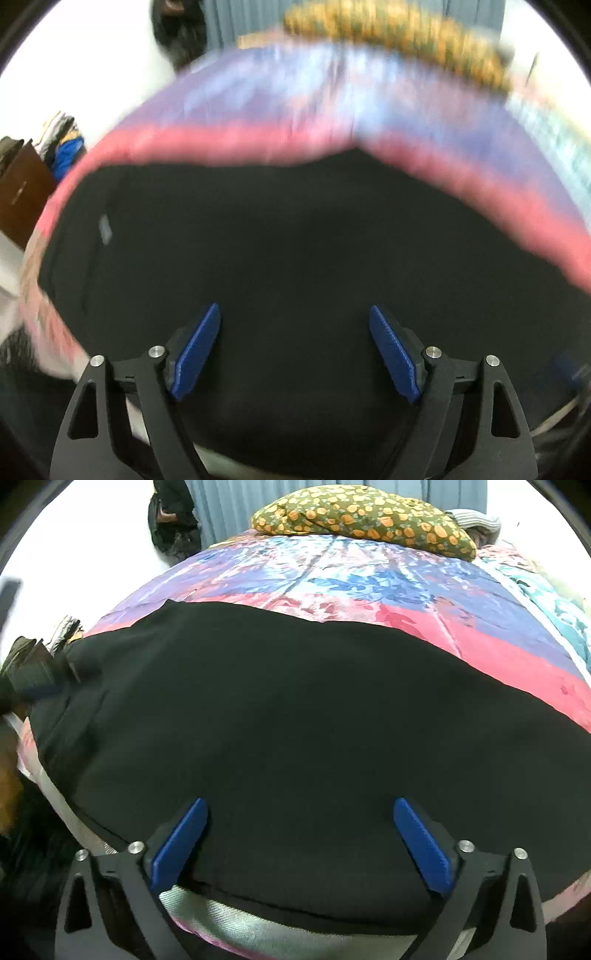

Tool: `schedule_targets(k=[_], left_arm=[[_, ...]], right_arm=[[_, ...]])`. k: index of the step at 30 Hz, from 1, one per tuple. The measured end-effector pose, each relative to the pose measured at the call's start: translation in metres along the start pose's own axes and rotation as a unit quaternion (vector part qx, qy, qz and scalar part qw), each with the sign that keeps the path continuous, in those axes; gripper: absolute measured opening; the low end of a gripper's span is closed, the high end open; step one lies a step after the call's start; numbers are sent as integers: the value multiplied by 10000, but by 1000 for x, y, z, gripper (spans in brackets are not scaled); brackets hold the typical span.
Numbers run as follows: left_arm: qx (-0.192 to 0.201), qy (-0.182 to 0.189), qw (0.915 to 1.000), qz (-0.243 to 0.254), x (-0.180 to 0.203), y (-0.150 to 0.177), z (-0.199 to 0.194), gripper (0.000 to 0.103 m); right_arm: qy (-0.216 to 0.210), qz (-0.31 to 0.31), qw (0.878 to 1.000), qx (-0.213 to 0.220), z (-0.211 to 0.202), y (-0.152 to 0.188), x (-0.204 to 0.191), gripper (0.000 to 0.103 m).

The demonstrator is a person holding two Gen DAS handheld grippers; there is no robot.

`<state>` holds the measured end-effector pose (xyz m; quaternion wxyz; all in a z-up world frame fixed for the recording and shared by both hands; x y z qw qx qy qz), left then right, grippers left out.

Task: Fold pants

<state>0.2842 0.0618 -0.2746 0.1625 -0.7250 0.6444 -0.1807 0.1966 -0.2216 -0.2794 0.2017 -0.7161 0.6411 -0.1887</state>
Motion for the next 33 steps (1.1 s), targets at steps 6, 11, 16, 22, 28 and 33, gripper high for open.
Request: schedule_targets(k=[6, 11, 16, 22, 28, 33], left_arm=[[112, -239, 9992, 305, -8, 26, -21, 86], [-58, -164, 9998, -80, -17, 18, -34, 88], [417, -155, 9987, -258, -28, -48, -42, 88], [389, -815, 9937, -667, -86, -93, -4, 96], [108, -703, 9958, -577, -123, -54, 31, 102], [7, -760, 9945, -724, -131, -45, 25, 103]], right_arm=[[-16, -26, 10000, -30, 2, -1, 0, 103], [-55, -25, 10000, -45, 2, -2, 0, 103], [-16, -25, 10000, -13, 2, -2, -1, 103], [0, -28, 10000, -13, 2, -2, -2, 103], [17, -40, 10000, 28, 2, -1, -2, 103], [12, -50, 10000, 26, 2, -1, -2, 103]])
Point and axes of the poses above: each gripper's, at about its wrist camera, not at the fingertips, and z roughly the way its jaws point, x to its right, y to its underside, the point moved 7 cm from there along z, roughly the way its jaws point, and after that the axes turned 8 degrees about y, right-handed, at the moved point
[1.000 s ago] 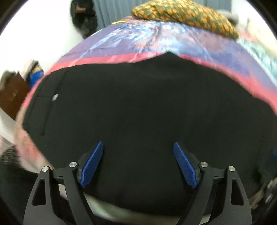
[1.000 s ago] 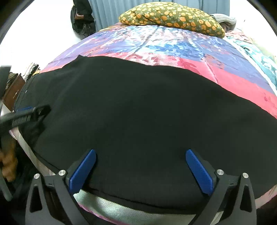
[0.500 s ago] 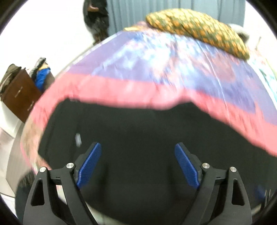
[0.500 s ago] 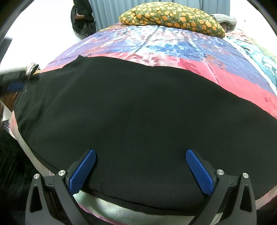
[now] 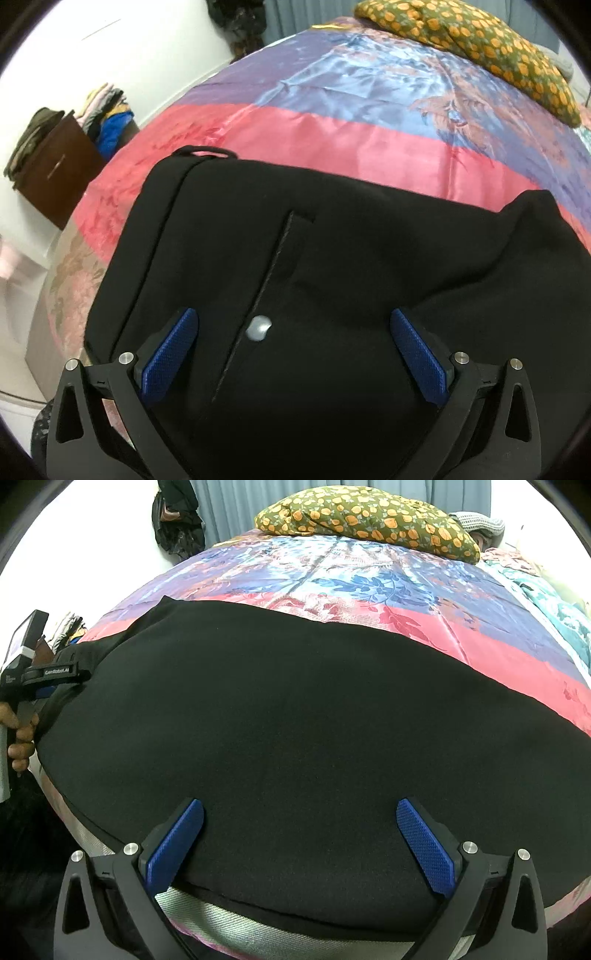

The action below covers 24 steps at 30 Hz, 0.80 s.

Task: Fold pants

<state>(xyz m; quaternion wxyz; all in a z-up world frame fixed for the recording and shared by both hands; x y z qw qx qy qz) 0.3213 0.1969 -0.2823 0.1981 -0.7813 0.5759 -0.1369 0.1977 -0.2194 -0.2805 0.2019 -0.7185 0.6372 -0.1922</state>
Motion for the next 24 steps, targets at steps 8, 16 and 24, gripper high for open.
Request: schedule_targets(k=[8, 16, 24], left_arm=[[192, 383, 9990, 135, 56, 11, -64, 102], [11, 821, 9845, 1548, 168, 68, -62, 102], [-89, 1063, 9848, 1368, 162, 85, -47, 103]], right_arm=[[2, -3, 10000, 7, 0, 0, 0, 103], [1, -4, 10000, 35, -1, -1, 0, 103], [-183, -23, 9998, 112, -10, -4, 5, 103]])
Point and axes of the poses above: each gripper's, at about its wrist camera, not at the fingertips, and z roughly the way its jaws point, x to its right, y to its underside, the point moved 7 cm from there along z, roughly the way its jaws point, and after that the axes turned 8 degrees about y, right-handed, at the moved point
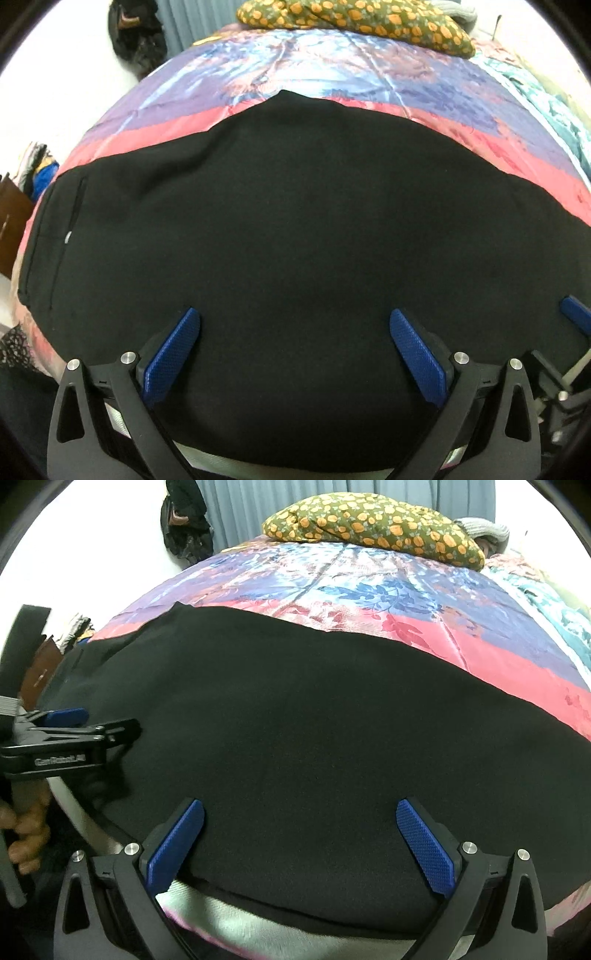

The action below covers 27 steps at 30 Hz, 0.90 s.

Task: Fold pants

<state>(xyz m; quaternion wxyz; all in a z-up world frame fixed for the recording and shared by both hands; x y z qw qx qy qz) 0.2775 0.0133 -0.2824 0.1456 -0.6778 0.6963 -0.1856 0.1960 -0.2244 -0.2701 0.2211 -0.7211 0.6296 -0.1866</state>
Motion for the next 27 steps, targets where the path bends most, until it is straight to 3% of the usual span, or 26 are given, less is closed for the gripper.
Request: schedule_targets(k=[6, 10, 13, 17, 19, 20, 24, 27], left_arm=[[107, -77, 9999, -5, 3, 8, -3, 102], [101, -70, 9999, 4, 1, 8, -5, 102], [133, -81, 9999, 15, 0, 9, -6, 102], [195, -102, 9997, 44, 1, 10, -5, 102], [215, -115, 9997, 59, 1, 10, -5, 102], [220, -120, 9997, 62, 2, 9, -5, 102], [209, -118, 9997, 63, 2, 9, -4, 102], [172, -102, 9998, 71, 2, 8, -4, 102]], right_arm=[[357, 567, 9968, 446, -33, -14, 49, 103], [554, 1228, 9890, 603, -48, -24, 109, 103], [799, 1618, 9824, 485, -44, -25, 161, 103], [1384, 2299, 9631, 228, -30, -4, 245, 103], [1119, 3198, 9407, -156, -14, 17, 271, 103], [986, 3353, 9369, -107, -12, 19, 274, 103], [1268, 2736, 9534, -63, -10, 12, 264, 103], [1088, 2800, 9538, -45, -9, 10, 275, 103]])
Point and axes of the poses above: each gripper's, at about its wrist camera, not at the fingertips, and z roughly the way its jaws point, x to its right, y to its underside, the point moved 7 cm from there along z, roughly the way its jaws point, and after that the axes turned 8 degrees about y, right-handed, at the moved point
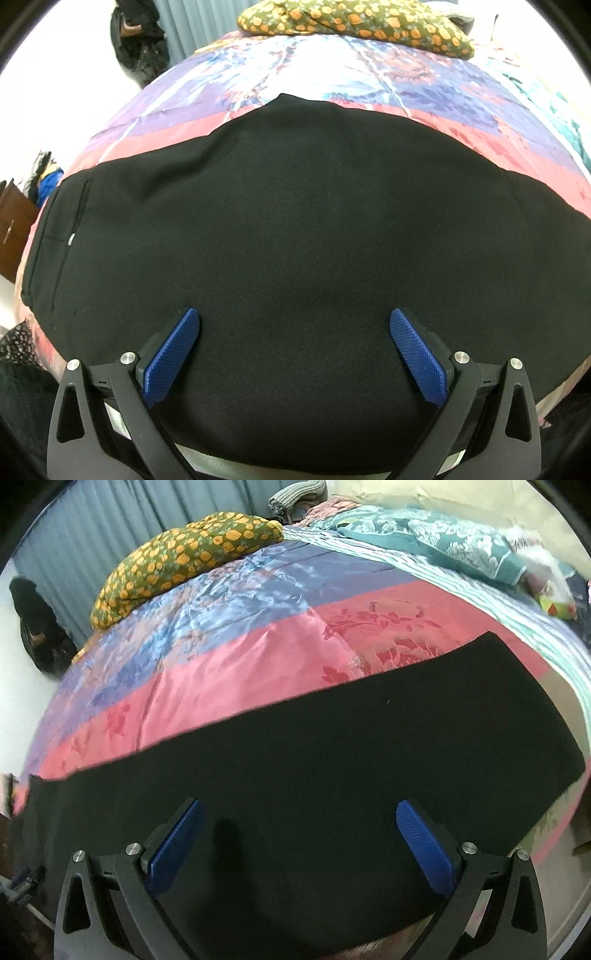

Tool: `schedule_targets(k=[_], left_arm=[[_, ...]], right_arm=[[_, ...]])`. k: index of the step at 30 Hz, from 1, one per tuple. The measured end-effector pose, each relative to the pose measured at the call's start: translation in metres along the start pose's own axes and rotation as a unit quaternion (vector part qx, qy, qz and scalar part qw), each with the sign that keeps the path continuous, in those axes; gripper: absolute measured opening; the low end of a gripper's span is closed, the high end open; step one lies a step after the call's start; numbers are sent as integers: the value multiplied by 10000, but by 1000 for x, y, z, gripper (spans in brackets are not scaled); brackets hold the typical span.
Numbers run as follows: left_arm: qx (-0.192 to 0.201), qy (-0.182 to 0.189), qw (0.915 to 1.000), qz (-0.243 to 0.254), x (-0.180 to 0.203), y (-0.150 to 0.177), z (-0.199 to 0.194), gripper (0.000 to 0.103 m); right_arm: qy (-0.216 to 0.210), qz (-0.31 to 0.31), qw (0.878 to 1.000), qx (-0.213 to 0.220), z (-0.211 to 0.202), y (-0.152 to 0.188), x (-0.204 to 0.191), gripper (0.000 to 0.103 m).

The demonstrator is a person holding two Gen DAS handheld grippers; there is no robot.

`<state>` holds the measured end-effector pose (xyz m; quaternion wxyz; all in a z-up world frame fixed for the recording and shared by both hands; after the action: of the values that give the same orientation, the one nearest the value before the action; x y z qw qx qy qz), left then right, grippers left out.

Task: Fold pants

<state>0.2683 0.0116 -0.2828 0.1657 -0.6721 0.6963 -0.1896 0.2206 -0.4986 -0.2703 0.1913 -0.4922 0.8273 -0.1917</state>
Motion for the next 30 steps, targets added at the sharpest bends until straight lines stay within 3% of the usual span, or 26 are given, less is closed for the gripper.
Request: schedule_targets(k=[2, 7, 11, 13, 16, 19, 21, 26, 30], left_arm=[[-10, 13, 10000, -1, 0, 0, 0, 102], [6, 21, 10000, 13, 0, 1, 0, 102], [-2, 25, 10000, 8, 0, 0, 0, 102], [16, 16, 10000, 8, 0, 1, 0, 102], [32, 10, 10000, 2, 0, 1, 0, 102], [19, 5, 10000, -9, 0, 1, 1, 102], [7, 8, 10000, -4, 0, 0, 0, 102], [-30, 11, 10000, -12, 0, 0, 1, 102], [-34, 11, 10000, -16, 0, 0, 0, 102]], right_arm=[[-28, 295, 9996, -4, 4, -14, 25, 103], [473, 450, 9973, -323, 16, -48, 94, 100], [1167, 330, 9926, -29, -5, -88, 159, 97], [1156, 610, 9914, 102, -18, -98, 189, 97], [602, 1149, 9915, -51, -25, -99, 224, 97], [-485, 1218, 9904, -433, -18, -86, 216, 91], [-914, 1174, 9873, -563, -14, -78, 206, 84], [-1147, 1116, 9841, -775, 2, -53, 191, 73], [-1845, 1364, 9695, -865, 8, -47, 181, 68]])
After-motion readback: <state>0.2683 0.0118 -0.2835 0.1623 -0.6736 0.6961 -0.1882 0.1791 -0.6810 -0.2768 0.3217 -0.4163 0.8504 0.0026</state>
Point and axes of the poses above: each gripper's, at about its wrist camera, not at the fingertips, and z roughly the way its jaws point, x to its right, y to its underside, the point moved 7 cm from there along z, roughly the way its jaws point, and after that the axes turned 8 degrees about y, right-handed, at the moved point
